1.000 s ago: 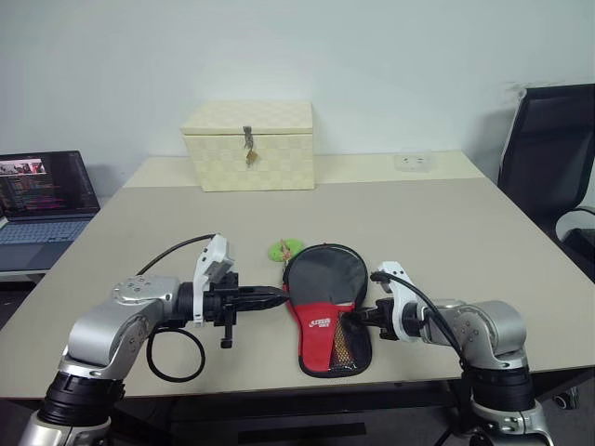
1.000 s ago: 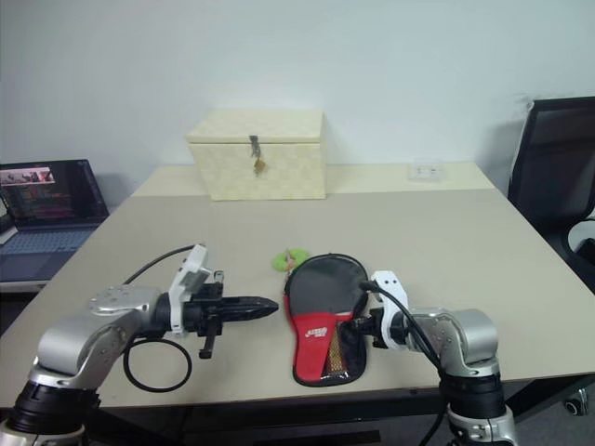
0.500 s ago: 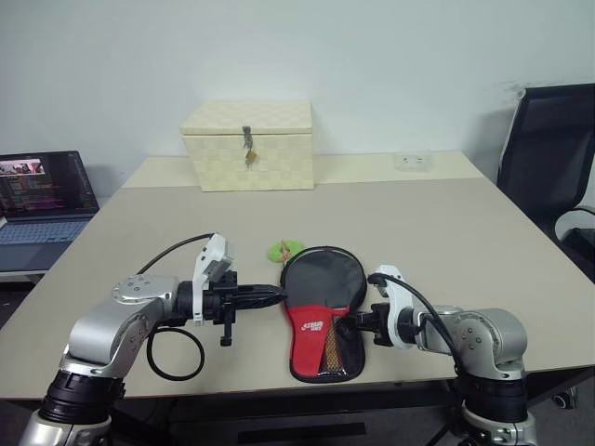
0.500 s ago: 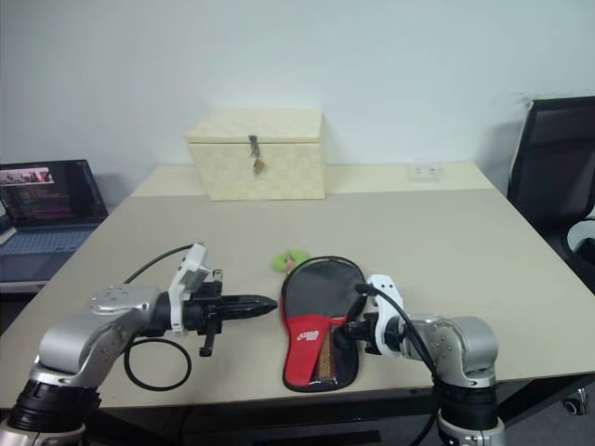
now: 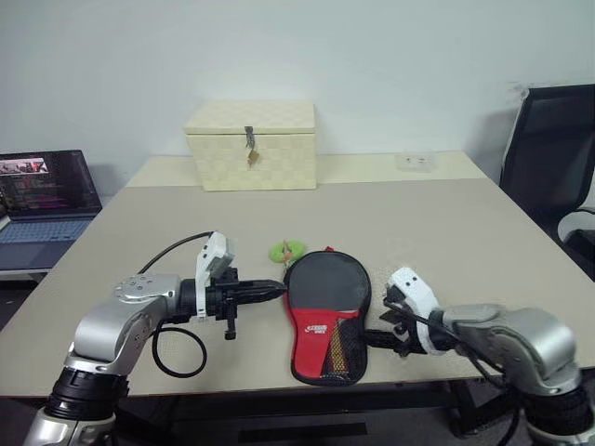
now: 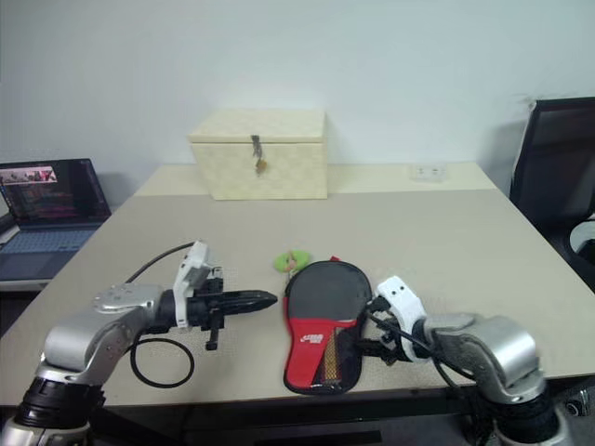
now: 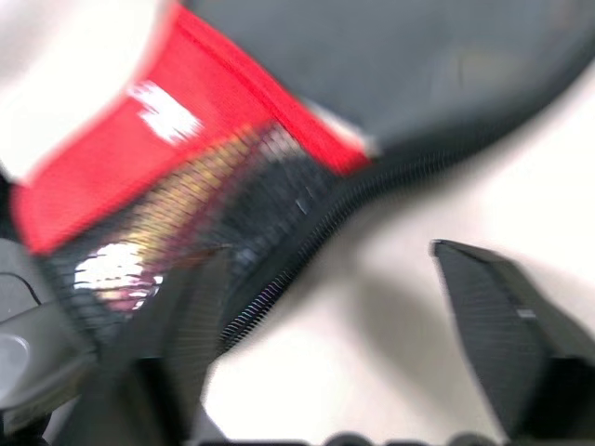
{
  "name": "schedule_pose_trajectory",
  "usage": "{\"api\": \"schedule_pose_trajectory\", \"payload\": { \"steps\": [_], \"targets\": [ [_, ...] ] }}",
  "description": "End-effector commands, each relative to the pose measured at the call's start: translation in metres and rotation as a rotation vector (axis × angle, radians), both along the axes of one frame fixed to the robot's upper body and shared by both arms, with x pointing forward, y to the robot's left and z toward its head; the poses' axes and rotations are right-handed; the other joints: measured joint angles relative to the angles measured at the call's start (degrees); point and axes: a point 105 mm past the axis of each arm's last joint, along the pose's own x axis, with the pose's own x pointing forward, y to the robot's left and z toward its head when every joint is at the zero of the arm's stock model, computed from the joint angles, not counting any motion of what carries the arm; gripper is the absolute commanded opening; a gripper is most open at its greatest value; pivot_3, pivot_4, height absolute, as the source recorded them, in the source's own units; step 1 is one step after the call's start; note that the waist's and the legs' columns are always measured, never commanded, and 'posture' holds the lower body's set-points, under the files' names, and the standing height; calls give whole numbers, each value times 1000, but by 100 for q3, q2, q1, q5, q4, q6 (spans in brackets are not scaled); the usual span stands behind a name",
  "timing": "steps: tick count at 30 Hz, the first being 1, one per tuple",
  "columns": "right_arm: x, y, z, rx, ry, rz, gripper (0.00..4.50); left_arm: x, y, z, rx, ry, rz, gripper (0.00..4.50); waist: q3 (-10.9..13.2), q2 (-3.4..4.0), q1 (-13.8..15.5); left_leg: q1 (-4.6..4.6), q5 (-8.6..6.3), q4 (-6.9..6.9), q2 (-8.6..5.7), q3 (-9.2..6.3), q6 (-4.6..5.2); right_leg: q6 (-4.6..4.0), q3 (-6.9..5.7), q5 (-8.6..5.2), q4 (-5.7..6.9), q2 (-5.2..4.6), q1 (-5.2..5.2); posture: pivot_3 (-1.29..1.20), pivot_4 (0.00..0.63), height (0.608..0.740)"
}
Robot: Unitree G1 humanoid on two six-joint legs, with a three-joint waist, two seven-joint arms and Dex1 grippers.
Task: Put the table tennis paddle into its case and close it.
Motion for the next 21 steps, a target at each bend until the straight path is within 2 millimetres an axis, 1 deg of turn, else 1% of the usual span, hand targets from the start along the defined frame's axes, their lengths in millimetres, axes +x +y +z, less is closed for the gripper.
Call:
{"api": "schedule_pose_trajectory", "payload": {
  "steps": [1, 2, 4, 5, 7, 10, 13, 16, 20, 21],
  "targets": [
    [13, 18, 39, 128, -118, 87, 4455, 8, 7, 12, -17, -46, 53, 0, 0, 0, -10, 1, 0, 0, 0, 0, 0, -1, -1, 0, 2, 1, 0, 0, 150, 740],
    [18, 21, 44, 147, -132, 83, 4455, 10, 9, 12, -19, -43, 63, 0, 0, 0, -12, 2, 0, 0, 1, -1, 0, -2, -2, 1, 2, 2, 0, 0, 150, 740],
    [35, 29, 47, 160, -167, 61, 4455, 14, 12, 12, -23, -44, 86, 0, -1, -2, 3, 1, 0, 1, 2, -4, 0, -4, -3, 2, 3, 3, 0, 0, 150, 740],
    [44, 34, 45, 163, -181, 47, 4455, 17, 14, 11, -21, -47, 104, 0, -1, -2, 7, 1, 0, 1, 2, -5, 0, -15, -3, 9, 1, 3, 1, 0, 150, 740],
    [62, 46, 36, 166, -189, 12, 4455, 27, 19, 8, -12, -55, 162, 0, -1, -2, 9, 0, 0, 0, 2, -1, 0, -27, -2, 16, 2, 2, 0, 0, 150, 740],
    [76, 61, 19, 171, -178, -20, 4500, 44, 25, 7, -27, -88, 258, 589, -1, -3, 30, -4, 0, 0, 2, -1, 0, -27, -2, 16, 1, -2, -1, 0, 150, 740],
    [85, 70, 5, 169, -170, -62, 4500, 64, 32, 10, -6, -158, 357, 1643, -1, -3, 80, -14, 0, 0, 2, -1, 0, -26, -5, 16, 0, -9, -8, 0, 150, 740],
    [88, 75, -1, 191, -163, -106, 4500, 84, 39, 11, 21, -202, 449, 2763, -2, -3, 138, -14, 1, 1, 1, -4, -1, -26, -10, 17, 0, -23, -8, 0, 150, 740],
    [85, 80, -6, 213, -145, -122, 4500, 110, 37, 7, 33, -198, 514, 4253, -2, -3, 179, -13, 1, 3, -2, -6, -1, -26, -15, 17, 2, -23, -6, 0, 150, 740],
    [84, 81, -6, 215, -142, -126, 4500, 118, 36, 4, 44, -185, 537, 4461, -2, -3, 187, -14, 1, 3, -4, -6, -1, -26, -17, 17, 2, -23, -6, 0, 150, 740]
  ]
}}
